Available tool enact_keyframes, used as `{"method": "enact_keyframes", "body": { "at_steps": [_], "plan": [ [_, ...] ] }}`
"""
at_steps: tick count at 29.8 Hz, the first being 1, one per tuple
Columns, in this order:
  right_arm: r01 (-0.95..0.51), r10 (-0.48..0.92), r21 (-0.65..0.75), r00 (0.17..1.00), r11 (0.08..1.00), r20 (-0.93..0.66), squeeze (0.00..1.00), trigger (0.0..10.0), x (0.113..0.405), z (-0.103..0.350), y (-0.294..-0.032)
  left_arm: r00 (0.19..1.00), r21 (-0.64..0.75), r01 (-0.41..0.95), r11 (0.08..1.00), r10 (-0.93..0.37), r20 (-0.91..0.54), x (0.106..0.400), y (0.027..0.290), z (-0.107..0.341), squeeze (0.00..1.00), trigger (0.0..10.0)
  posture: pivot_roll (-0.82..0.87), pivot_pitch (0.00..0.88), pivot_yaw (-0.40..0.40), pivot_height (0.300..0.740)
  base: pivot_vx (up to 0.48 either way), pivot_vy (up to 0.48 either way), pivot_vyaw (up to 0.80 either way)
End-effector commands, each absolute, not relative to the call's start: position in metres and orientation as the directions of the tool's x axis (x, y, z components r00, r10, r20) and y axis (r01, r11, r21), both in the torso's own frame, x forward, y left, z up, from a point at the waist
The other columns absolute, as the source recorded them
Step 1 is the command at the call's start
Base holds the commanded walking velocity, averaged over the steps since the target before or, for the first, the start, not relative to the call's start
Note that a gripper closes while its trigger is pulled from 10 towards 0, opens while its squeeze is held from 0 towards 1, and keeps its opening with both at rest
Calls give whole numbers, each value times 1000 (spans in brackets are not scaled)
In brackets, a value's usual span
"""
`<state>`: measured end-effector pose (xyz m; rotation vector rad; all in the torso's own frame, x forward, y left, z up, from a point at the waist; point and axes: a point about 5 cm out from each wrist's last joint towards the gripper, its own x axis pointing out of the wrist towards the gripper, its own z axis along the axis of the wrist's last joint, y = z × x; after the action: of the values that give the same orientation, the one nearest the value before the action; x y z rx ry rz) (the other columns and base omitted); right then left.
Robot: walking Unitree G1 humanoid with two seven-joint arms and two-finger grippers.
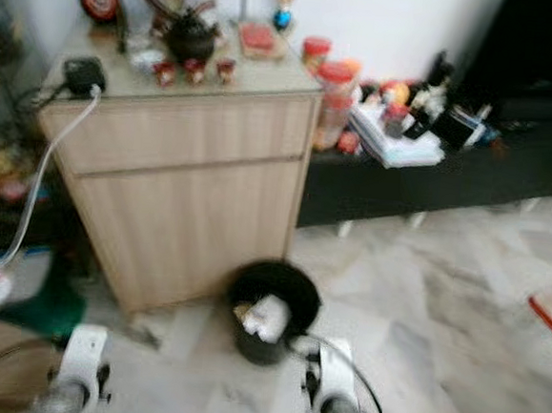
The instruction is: Picking trash to rubbish bin
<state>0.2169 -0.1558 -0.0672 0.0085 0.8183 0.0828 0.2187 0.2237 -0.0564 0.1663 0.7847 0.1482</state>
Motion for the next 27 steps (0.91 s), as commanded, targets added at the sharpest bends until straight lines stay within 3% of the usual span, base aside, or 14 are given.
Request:
{"method": "enact_keyframes", "body": {
  "at_steps": [1, 10, 17, 27],
  "plan": [
    [-73, 91, 56, 683, 996, -724, 0, 10000, 219, -66, -150, 704, 210, -77, 975, 202, -681, 221, 227, -54, 0, 10000, 81, 32, -59, 740, 442, 0, -800],
    [-66, 92, 64, 688, 996, -720, 0, 10000, 220, -66, -150, 703, 211, -86, 974, 210, -680, 221, 229, -54, 0, 10000, 82, 40, -61, 740, 443, 0, -800],
    [-95, 102, 49, 702, 994, -705, 0, 10000, 221, -64, -150, 704, 210, -87, 974, 209, -679, 222, 228, -53, 0, 10000, 79, 41, -59, 740, 442, 0, 0],
    [-71, 96, 65, 701, 995, -707, 0, 10000, 222, -64, -151, 707, 208, -90, 974, 210, -676, 223, 228, -53, 0, 10000, 80, 46, -64, 740, 443, 0, 640]
  ]
}}
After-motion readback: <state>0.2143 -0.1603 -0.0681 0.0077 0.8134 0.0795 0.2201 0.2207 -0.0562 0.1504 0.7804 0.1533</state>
